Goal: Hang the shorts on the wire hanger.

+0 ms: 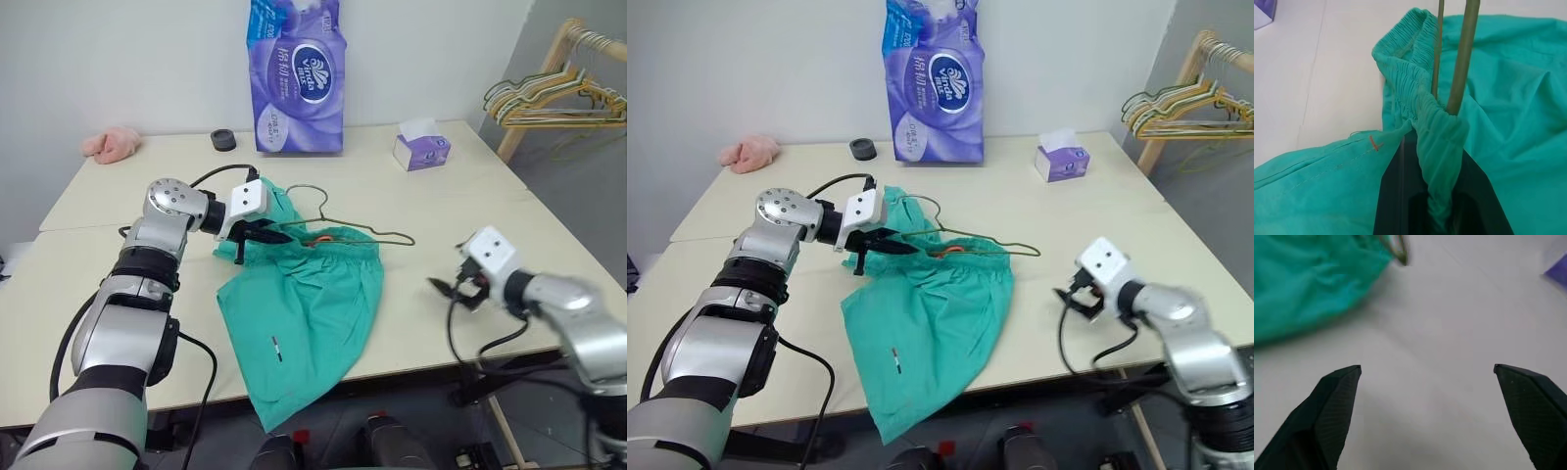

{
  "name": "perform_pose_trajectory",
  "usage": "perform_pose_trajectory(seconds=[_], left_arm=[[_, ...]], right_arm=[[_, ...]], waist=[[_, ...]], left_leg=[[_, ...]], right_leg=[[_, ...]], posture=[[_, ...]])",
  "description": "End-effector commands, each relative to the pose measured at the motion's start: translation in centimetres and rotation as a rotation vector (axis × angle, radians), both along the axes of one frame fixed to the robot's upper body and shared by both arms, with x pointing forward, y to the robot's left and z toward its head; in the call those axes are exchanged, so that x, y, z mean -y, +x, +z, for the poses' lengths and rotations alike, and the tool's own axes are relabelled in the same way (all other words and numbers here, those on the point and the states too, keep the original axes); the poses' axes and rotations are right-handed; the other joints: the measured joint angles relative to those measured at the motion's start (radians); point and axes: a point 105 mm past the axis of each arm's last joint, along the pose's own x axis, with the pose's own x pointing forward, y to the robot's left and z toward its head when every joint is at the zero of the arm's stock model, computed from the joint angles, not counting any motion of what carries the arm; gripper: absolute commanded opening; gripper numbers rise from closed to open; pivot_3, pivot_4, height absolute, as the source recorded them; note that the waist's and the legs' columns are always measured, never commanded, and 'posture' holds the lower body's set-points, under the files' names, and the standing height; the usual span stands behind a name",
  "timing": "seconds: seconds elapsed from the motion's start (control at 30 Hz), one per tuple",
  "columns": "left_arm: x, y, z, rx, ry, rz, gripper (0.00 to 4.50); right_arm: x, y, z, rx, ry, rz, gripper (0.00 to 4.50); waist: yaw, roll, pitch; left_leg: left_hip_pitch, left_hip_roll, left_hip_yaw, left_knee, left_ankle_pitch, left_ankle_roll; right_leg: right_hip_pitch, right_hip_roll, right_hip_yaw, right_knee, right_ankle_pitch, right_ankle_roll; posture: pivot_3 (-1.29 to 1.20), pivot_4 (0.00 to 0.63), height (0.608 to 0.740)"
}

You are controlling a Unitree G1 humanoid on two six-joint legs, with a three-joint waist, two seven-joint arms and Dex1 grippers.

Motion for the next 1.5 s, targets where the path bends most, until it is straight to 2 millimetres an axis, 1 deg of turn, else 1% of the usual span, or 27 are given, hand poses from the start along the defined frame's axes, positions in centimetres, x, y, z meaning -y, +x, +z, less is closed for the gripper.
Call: perform_pose_trajectory(seconds=[0.03, 0.1, 0.13, 0.2, 0.33, 0.43, 0.53, 0.67, 0.77, 0.8, 0.87, 0.9, 0.97, 1.0, 1.13, 1.17, 1.33, 1.5], left_arm=[[-0.6, 0.2, 2.0, 0.059, -0.047, 0.03, 0.0], [-0.7, 0.2, 2.2, 0.061, -0.055, 0.038, 0.0], [-0.8, 0.2, 2.3, 0.06, -0.061, 0.042, 0.0], [-0.9, 0.2, 2.4, 0.06, -0.067, 0.048, 0.0], [-0.9, 0.1, 2.4, 0.059, -0.072, 0.052, 0.0], [-0.8, 0.1, 2.4, 0.059, -0.077, 0.056, 0.0], [-0.8, 0.1, 2.4, 0.059, -0.079, 0.06, 0.0], [-0.9, 0.0, 2.5, 0.061, -0.08, 0.064, 0.0], [-0.9, 0.1, 2.5, 0.064, -0.081, 0.069, 0.0], [-0.9, 0.1, 2.5, 0.064, -0.082, 0.071, 0.0], [-1.0, 0.1, 2.5, 0.065, -0.082, 0.073, 0.0], [-1.0, 0.1, 2.5, 0.066, -0.082, 0.074, 0.0], [-1.0, 0.1, 2.5, 0.066, -0.083, 0.076, 0.0], [-1.1, 0.2, 2.5, 0.066, -0.085, 0.081, 0.0], [-1.6, 0.2, 2.4, 0.059, -0.09, 0.104, 0.0], [-1.8, 0.2, 2.4, 0.055, -0.09, 0.109, 0.0], [-2.6, -0.1, 2.1, 0.024, -0.083, 0.124, 0.0], [-3.2, -0.7, 1.5, -0.025, -0.043, 0.106, 0.0]], right_arm=[[-1.6, 0.4, 0.8, -0.006, 0.098, -0.01, 4.46], [-3.3, 0.8, 0.4, -0.04, 0.194, -0.004, 4.46], [-3.9, 1.7, 0.1, -0.052, 0.227, -0.022, 4.46], [-4.4, 3.0, -0.5, -0.075, 0.255, -0.061, 4.46], [-5.2, 4.3, -1.0, -0.106, 0.294, -0.068, 4.46], [-6.4, 5.2, -1.6, -0.149, 0.324, -0.066, 4.46], [-7.0, 6.0, -2.1, -0.184, 0.353, -0.088, 4.46], [-7.8, 6.6, -1.9, -0.213, 0.419, -0.096, 4.46], [-8.2, 6.9, -1.6, -0.235, 0.489, -0.114, 3.85], [-8.3, 6.9, -1.6, -0.235, 0.491, -0.117, 3.56], [-8.3, 7.0, -1.5, -0.224, 0.489, -0.127, 2.83], [-8.3, 7.0, -1.5, -0.216, 0.482, -0.132, 2.53], [-8.3, 6.9, -1.5, -0.198, 0.475, -0.137, 1.67], [-8.2, 6.8, -1.4, -0.179, 0.46, -0.138, 1.42], [-6.8, 6.3, -0.4, -0.077, 0.423, -0.187, 0.1], [-6.4, 6.1, -0.1, -0.058, 0.417, -0.198, 0.04], [-4.2, 4.5, 0.8, 0.03, 0.359, -0.244, 0.04], [-2.3, 3.0, 1.8, 0.057, 0.353, -0.281, 0.04]], waist=[[0.001, 0.0, 0.0], [0.001, 0.0, -0.001], [0.001, 0.0, -0.001], [0.001, 0.0, -0.001], [0.008, 0.0, -0.001], [0.004, 0.0, -0.002], [-0.001, 0.001, -0.002], [-0.003, 0.001, -0.002], [-0.003, 0.001, -0.002], [-0.003, 0.001, -0.002], [-0.004, 0.001, -0.002], [-0.004, 0.001, -0.002], [-0.004, 0.001, -0.002], [-0.005, 0.001, -0.002], [-0.005, 0.001, -0.002], [-0.005, 0.001, -0.002], [-0.005, 0.001, -0.002], [-0.004, 0.001, -0.002]], left_leg=[[0.0, 0.0, 0.0, 0.0, 0.0, 0.0], [0.0, 0.0, 0.0, 0.0, 0.0, 0.0], [0.0, 0.0, -0.001, 0.0, 0.0, 0.0], [0.0, 0.0, -0.001, 0.0, 0.0, 0.0], [0.0, -0.002, -0.001, 0.0, 0.0, 0.0], [0.0, -0.002, -0.001, 0.0, 0.0, 0.0], [0.0, -0.002, -0.001, 0.0, 0.0, 0.0], [0.0, -0.002, -0.002, 0.0, 0.0, 0.0], [0.0, -0.002, -0.002, 0.0, 0.0, 0.0], [0.0, -0.002, -0.002, 0.0, 0.0, 0.0], [0.0, -0.002, -0.002, 0.0, 0.0, 0.0], [0.0, -0.002, -0.002, 0.0, 0.0, 0.0], [0.0, -0.002, -0.002, 0.0, 0.0, 0.0], [0.0, -0.002, -0.002, 0.0, 0.0, 0.0], [0.0, -0.002, -0.003, 0.0, 0.0, 0.0], [0.0, -0.002, -0.002, 0.0, 0.0, 0.0], [0.0, -0.002, -0.003, 0.0, 0.0, 0.0], [0.0, -0.002, -0.003, 0.0, 0.0, 0.0]], right_leg=[[0.0, 0.0, 0.0, 0.0, 0.0, 0.0], [0.0, 0.0, 0.0, -0.001, 0.0, 0.0], [0.0, 0.0, 0.0, 0.0, 0.0, 0.0], [0.001, 0.0, -0.001, 0.0, 0.0, 0.0], [0.0, -0.002, -0.001, -0.001, 0.0, 0.0], [0.0, -0.002, -0.001, 0.0, 0.0, 0.0], [0.0, -0.001, -0.001, 0.0, 0.0, 0.0], [0.0, -0.002, -0.001, 0.0, 0.0, 0.0], [0.0, -0.002, 0.0, 0.0, 0.0, 0.0], [0.0, -0.002, 0.0, 0.0, 0.0, 0.0], [0.0, -0.002, 0.0, 0.0, 0.0, 0.0], [0.0, -0.002, 0.0, 0.0, 0.0, 0.0], [0.0, -0.002, 0.0, 0.0, 0.0, 0.0], [0.0, -0.002, 0.0, 0.0, 0.0, 0.0], [0.0, -0.002, 0.0, 0.0, 0.0, 0.0], [0.0, -0.002, 0.0, 0.0, 0.0, 0.0], [0.0, -0.002, 0.0, 0.0, 0.0, 0.0], [0.0, -0.001, -0.001, 0.0, 0.0, 0.0]], posture=[[-0.17, 0.044, 0.74], [-0.16, 0.043, 0.74], [-0.16, 0.043, 0.74], [-0.15, 0.042, 0.74], [-0.15, 0.042, 0.74], [-0.14, 0.041, 0.74], [-0.14, 0.04, 0.74], [-0.14, 0.039, 0.74], [-0.14, 0.039, 0.74], [-0.14, 0.04, 0.74], [-0.14, 0.04, 0.74], [-0.14, 0.04, 0.74], [-0.14, 0.042, 0.74], [-0.14, 0.042, 0.74], [-0.14, 0.046, 0.74], [-0.14, 0.046, 0.74], [-0.15, 0.055, 0.74], [-0.16, 0.058, 0.74]])
